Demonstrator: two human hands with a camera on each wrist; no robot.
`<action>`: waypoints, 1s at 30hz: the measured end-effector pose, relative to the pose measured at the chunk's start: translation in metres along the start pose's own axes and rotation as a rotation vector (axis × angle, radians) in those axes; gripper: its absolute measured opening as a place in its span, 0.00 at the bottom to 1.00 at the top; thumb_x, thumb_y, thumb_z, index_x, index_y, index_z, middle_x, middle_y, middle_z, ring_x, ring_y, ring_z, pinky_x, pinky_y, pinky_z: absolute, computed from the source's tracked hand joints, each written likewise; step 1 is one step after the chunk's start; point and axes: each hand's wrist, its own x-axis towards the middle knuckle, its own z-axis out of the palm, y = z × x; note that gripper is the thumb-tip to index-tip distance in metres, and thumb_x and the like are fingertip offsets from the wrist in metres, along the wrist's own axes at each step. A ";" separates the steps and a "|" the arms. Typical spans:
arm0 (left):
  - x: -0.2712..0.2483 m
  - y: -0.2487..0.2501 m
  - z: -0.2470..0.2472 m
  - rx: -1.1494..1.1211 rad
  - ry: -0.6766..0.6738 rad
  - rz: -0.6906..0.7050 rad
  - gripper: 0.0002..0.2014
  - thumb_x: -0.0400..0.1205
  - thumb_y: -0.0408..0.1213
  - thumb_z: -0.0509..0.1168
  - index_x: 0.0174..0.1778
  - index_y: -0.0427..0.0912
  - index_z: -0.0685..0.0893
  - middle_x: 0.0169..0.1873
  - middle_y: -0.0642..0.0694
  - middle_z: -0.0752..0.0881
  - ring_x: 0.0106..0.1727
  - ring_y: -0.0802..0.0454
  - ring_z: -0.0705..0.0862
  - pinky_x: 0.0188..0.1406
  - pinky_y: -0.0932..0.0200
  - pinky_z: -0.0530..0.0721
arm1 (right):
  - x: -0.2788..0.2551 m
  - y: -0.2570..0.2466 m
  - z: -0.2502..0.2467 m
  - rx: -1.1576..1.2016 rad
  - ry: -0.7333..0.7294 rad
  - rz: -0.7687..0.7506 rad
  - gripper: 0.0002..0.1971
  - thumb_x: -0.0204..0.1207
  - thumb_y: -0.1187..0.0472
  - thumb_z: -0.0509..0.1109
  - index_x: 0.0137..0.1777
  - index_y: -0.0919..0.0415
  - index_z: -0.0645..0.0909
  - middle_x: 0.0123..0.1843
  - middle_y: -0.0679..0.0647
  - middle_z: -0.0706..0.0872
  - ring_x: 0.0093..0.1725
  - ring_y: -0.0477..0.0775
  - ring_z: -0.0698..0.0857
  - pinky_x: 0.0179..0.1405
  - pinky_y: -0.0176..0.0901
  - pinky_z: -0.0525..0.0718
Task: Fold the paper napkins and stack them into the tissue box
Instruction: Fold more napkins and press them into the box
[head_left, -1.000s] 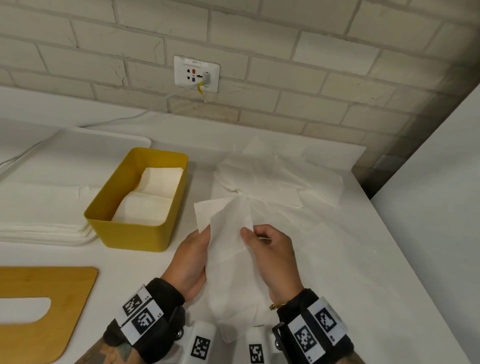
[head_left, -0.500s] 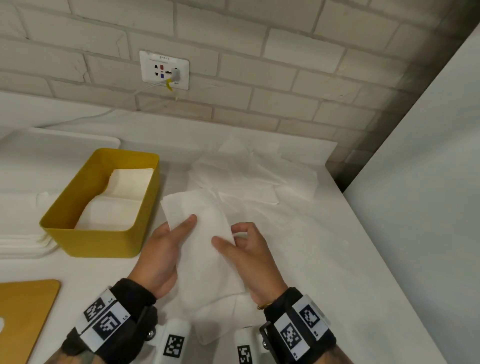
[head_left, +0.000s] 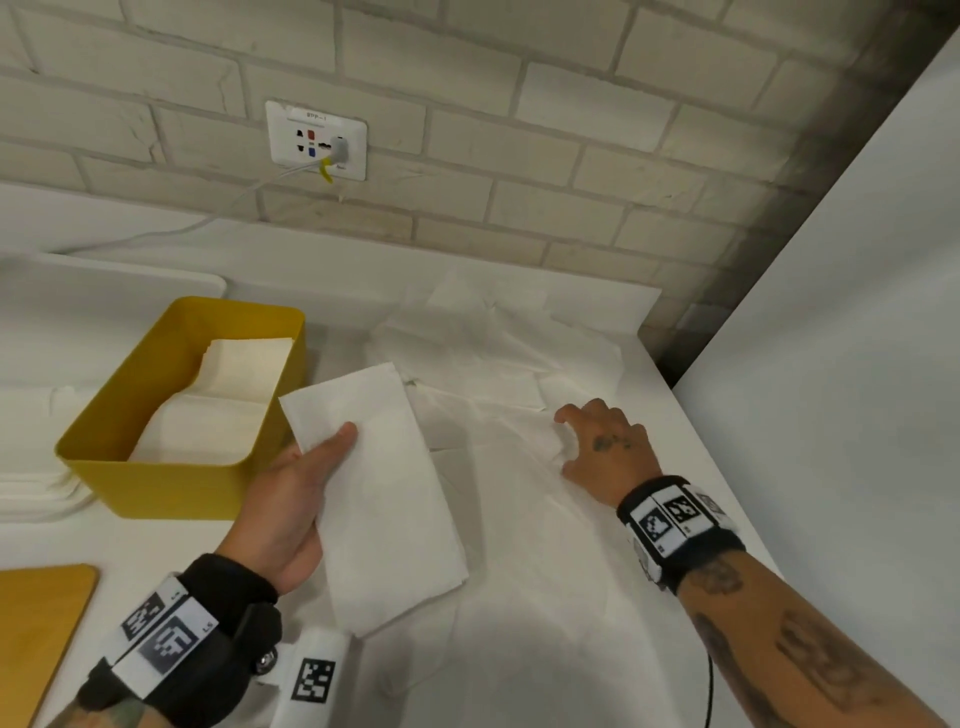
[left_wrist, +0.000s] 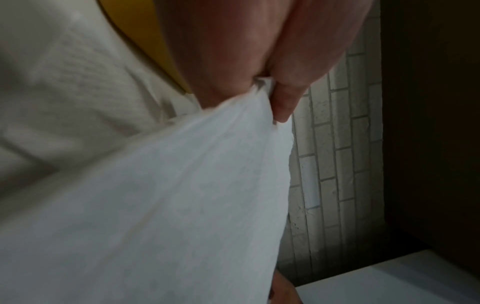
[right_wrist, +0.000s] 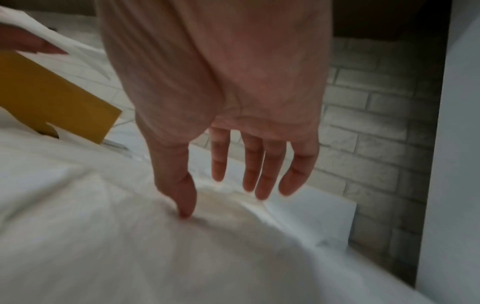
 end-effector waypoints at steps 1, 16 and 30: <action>-0.001 -0.002 0.000 0.001 -0.005 -0.006 0.15 0.84 0.39 0.65 0.66 0.43 0.86 0.56 0.40 0.93 0.52 0.44 0.94 0.53 0.43 0.87 | 0.005 -0.001 0.005 -0.038 0.013 -0.017 0.24 0.83 0.55 0.67 0.78 0.47 0.71 0.74 0.53 0.73 0.72 0.57 0.75 0.69 0.52 0.73; -0.006 0.004 -0.009 -0.005 0.077 0.001 0.10 0.88 0.38 0.64 0.62 0.43 0.86 0.52 0.41 0.94 0.49 0.46 0.94 0.54 0.42 0.86 | -0.028 -0.010 -0.099 1.295 0.196 -0.230 0.07 0.74 0.66 0.77 0.50 0.59 0.84 0.46 0.52 0.95 0.46 0.50 0.93 0.46 0.39 0.90; -0.009 -0.012 0.030 0.065 -0.083 -0.112 0.22 0.90 0.52 0.59 0.68 0.41 0.86 0.60 0.40 0.92 0.62 0.43 0.91 0.68 0.44 0.84 | -0.055 -0.098 -0.039 1.461 0.081 -0.106 0.05 0.80 0.64 0.75 0.53 0.61 0.90 0.49 0.56 0.95 0.52 0.57 0.93 0.61 0.59 0.89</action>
